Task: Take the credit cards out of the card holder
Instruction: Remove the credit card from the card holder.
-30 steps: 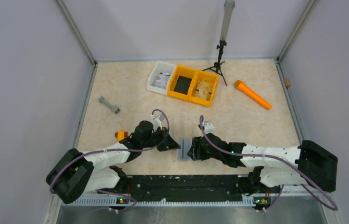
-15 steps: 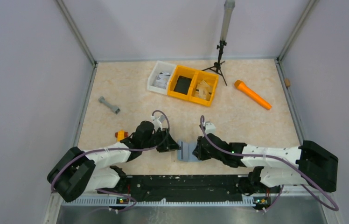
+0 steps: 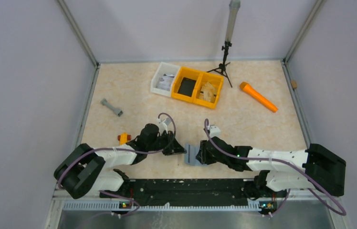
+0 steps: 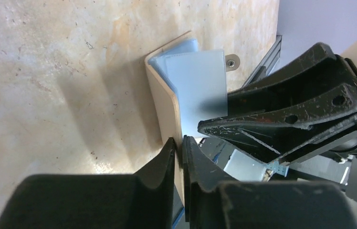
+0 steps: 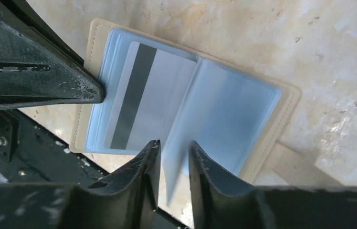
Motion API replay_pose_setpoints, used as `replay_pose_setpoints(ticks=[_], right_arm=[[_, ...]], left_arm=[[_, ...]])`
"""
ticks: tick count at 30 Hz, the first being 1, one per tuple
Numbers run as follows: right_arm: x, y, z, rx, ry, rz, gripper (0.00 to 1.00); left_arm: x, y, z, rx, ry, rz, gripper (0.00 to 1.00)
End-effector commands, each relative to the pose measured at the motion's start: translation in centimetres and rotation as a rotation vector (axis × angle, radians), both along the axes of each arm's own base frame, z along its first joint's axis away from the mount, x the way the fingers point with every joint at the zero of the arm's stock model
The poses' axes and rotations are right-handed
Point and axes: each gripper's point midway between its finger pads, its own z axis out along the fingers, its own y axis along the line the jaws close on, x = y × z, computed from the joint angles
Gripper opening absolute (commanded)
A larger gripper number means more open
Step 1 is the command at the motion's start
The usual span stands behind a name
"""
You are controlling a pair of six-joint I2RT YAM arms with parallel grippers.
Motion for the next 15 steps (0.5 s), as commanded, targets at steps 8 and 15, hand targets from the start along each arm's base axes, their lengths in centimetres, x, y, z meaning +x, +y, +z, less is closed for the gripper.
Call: replay_pose_setpoints(ticks=[8,15], right_arm=[[1.2,-3.3,0.4,-0.149,-0.067,-0.054,0.49],[2.2,-5.0,1.4,-0.230,-0.111,-0.109,0.69]], left_arm=[[0.6,0.1,-0.3,0.041,-0.035,-0.007,0.06],[0.6,0.2,-0.7,0.057,-0.028,-0.007,0.07]])
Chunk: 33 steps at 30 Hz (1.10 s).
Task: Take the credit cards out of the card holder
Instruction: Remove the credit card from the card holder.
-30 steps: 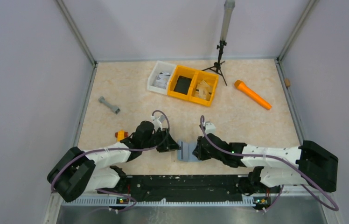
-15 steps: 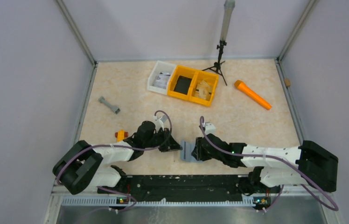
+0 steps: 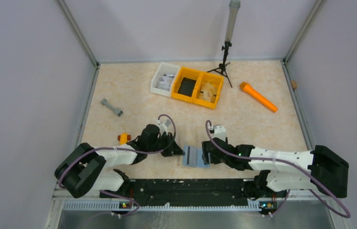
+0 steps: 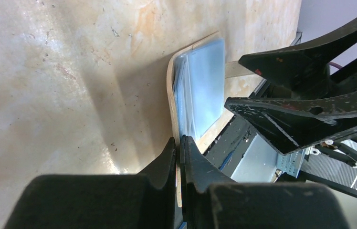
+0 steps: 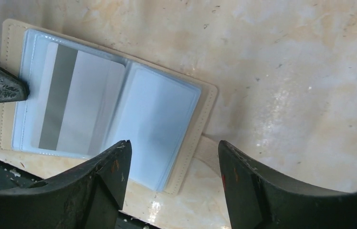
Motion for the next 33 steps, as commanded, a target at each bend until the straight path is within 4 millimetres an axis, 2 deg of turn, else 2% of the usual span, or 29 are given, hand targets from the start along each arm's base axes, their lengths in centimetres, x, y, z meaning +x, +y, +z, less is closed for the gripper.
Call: replay_pose_setpoints(ticks=[1,5,7,10,13,17,22,25,29,33], right_arm=[[1.6,0.2,3.0,0.015,-0.080,-0.027,0.68],[1.3,2.3,4.4,0.132,-0.086,0.029,0.54],[0.9,3.4,4.7,0.189,-0.079,0.063,0.43],[0.5,4.4,4.2,0.223,-0.058,0.091,0.29],[0.1,5.4,3.4,0.236,-0.021,0.114,0.22],[-0.1,6.1,1.8,0.219,0.025,0.118,0.17],[-0.3,5.3,-0.7,0.134,0.068,0.096,0.11],[-0.5,4.9,-2.2,0.091,0.089,0.095,0.10],[-0.8,5.1,-2.7,0.099,0.103,0.105,0.09],[-0.8,5.4,-2.5,0.114,0.102,0.113,0.09]], left_arm=[[0.9,-0.5,0.7,-0.004,-0.043,-0.006,0.07],[0.8,-0.6,0.8,-0.009,-0.042,-0.010,0.07],[0.9,-0.6,0.9,-0.014,-0.042,-0.008,0.06],[0.9,-0.7,1.0,-0.021,-0.039,-0.011,0.07],[0.9,-0.8,1.0,-0.026,-0.037,-0.011,0.07],[0.9,-1.0,1.0,-0.038,-0.034,-0.015,0.08],[0.5,-1.3,1.6,-0.091,-0.037,-0.028,0.12],[0.3,-1.8,2.4,-0.147,-0.044,-0.047,0.19],[-0.3,-2.6,3.2,-0.224,-0.036,-0.096,0.28],[-0.3,-2.8,2.5,-0.214,-0.017,-0.105,0.37]])
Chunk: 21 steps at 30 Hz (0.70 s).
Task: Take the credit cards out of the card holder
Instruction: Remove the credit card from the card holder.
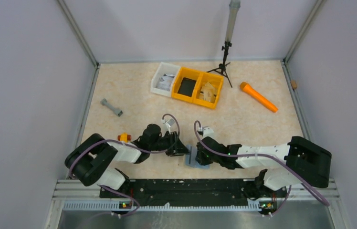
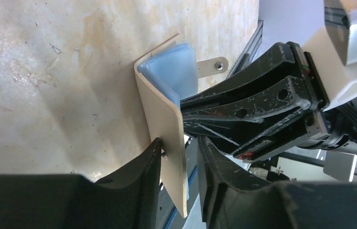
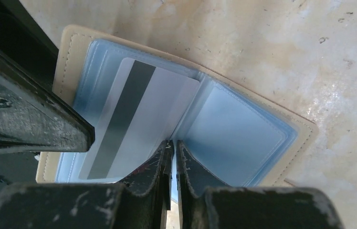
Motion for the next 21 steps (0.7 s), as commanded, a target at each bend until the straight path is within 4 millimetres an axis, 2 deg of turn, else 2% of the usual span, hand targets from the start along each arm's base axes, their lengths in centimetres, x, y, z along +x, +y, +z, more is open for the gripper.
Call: replay_pose_setpoints(ticks=[1,4,6,11,18,21], right_arm=[[-0.3,-0.1,-0.7,-0.007,0.020,0.009,0.09],[-0.2,0.0,-0.4,-0.003,0.016,0.009,0.09],[-0.1,0.0,-0.4,-0.004,0.014,0.011,0.09],[-0.1,0.0,-0.1,0.004,0.007,0.011,0.09],[0.1,0.0,1.0,0.055,-0.025,0.000,0.09],[0.2,-0.2,1.3,0.054,-0.029,-0.011,0.09]], left_arm=[[0.0,-0.7,0.9,-0.053,-0.029,-0.040,0.39],[0.0,-0.1,-0.9,0.042,-0.004,-0.031,0.48],[0.1,0.1,-1.1,0.066,-0.011,-0.030,0.48],[0.1,0.1,-1.0,0.073,-0.016,-0.037,0.28],[0.0,-0.6,-1.6,0.053,0.015,-0.065,0.24],[0.0,-0.7,-1.8,0.053,0.018,-0.068,0.09]])
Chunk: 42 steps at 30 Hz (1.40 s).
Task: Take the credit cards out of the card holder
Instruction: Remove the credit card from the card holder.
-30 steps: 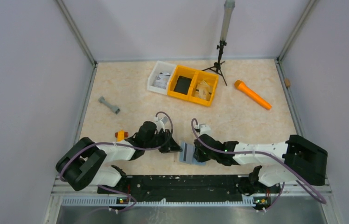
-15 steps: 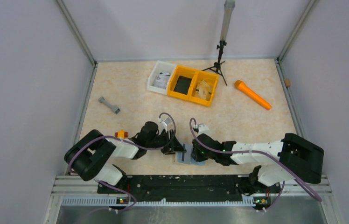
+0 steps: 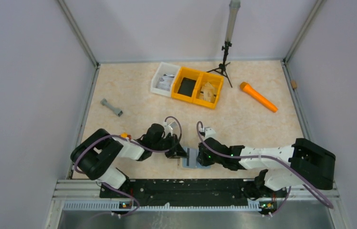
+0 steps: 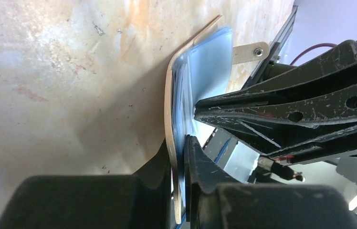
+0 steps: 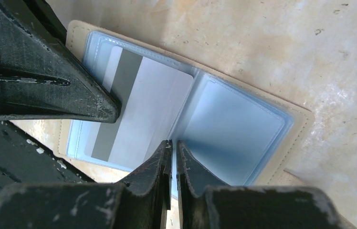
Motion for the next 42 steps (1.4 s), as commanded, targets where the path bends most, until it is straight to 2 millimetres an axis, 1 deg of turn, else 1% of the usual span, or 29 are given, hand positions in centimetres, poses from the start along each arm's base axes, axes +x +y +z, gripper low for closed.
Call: replay_pose_setpoints(ticks=[1,3,5,8,10,11,13,14,16,17,19,23,25,28,32,36,40,41,42], right_arm=[[0.5,-0.3,1.0,0.018,-0.024,-0.023,0.10],[0.5,-0.9,1.3,0.010,-0.033,-0.031,0.10],[0.7,-1.2,2.1,0.023,-0.053,-0.037,0.10],[0.9,-1.8,3.5,0.042,-0.080,-0.053,0.10],[0.9,-1.8,4.9,0.095,-0.094,-0.056,0.10],[0.7,-1.6,5.9,0.144,-0.099,-0.046,0.12],[0.3,-1.0,8.4,0.279,-0.119,-0.038,0.25],[0.1,-1.1,9.3,0.334,-0.123,-0.033,0.31],[-0.2,-1.2,11.1,0.436,-0.125,-0.032,0.40],[-0.3,-1.1,12.1,0.488,-0.127,-0.028,0.42],[-0.5,-1.1,12.9,0.545,-0.109,-0.017,0.44],[-1.2,-0.3,13.5,0.617,-0.061,0.033,0.52],[-1.7,0.3,13.9,0.653,-0.045,0.061,0.54],[-1.8,0.8,13.9,0.674,-0.018,0.074,0.54],[-1.4,0.7,13.5,0.680,0.001,0.050,0.54],[-1.3,0.6,13.9,0.716,0.007,0.045,0.54],[-1.4,0.9,14.2,0.734,0.021,0.064,0.55],[-1.4,1.0,14.3,0.747,0.028,0.067,0.54],[-1.5,1.1,14.6,0.767,0.031,0.074,0.51]], left_arm=[[0.6,-1.0,1.3,-0.055,-0.053,-0.025,0.06],[0.7,-0.8,1.7,-0.066,-0.064,-0.012,0.02],[0.7,-0.8,2.7,-0.106,-0.079,-0.005,0.01],[0.6,-1.0,5.0,-0.208,-0.104,-0.010,0.00],[0.4,-1.2,6.4,-0.267,-0.110,-0.016,0.00],[0.4,-1.2,7.0,-0.292,-0.116,-0.016,0.00],[0.3,-1.2,7.9,-0.325,-0.121,-0.017,0.00],[0.3,-1.3,8.3,-0.335,-0.127,-0.017,0.00],[0.3,-1.2,8.8,-0.347,-0.132,-0.015,0.00],[0.3,-1.2,9.1,-0.354,-0.140,-0.011,0.00],[0.3,-1.1,9.8,-0.368,-0.154,-0.005,0.00],[0.1,-1.0,11.3,-0.404,-0.181,-0.010,0.00],[-0.1,-1.0,11.8,-0.416,-0.185,-0.016,0.00],[-0.4,-0.9,12.6,-0.437,-0.201,-0.023,0.00],[-0.9,-0.7,13.7,-0.464,-0.225,-0.039,0.00],[-1.2,-0.5,14.4,-0.480,-0.238,-0.045,0.00],[-1.6,-0.4,15.2,-0.518,-0.251,-0.056,0.00],[-1.7,-0.4,15.4,-0.528,-0.248,-0.060,0.00],[-1.8,-0.4,15.6,-0.539,-0.244,-0.064,0.00]])
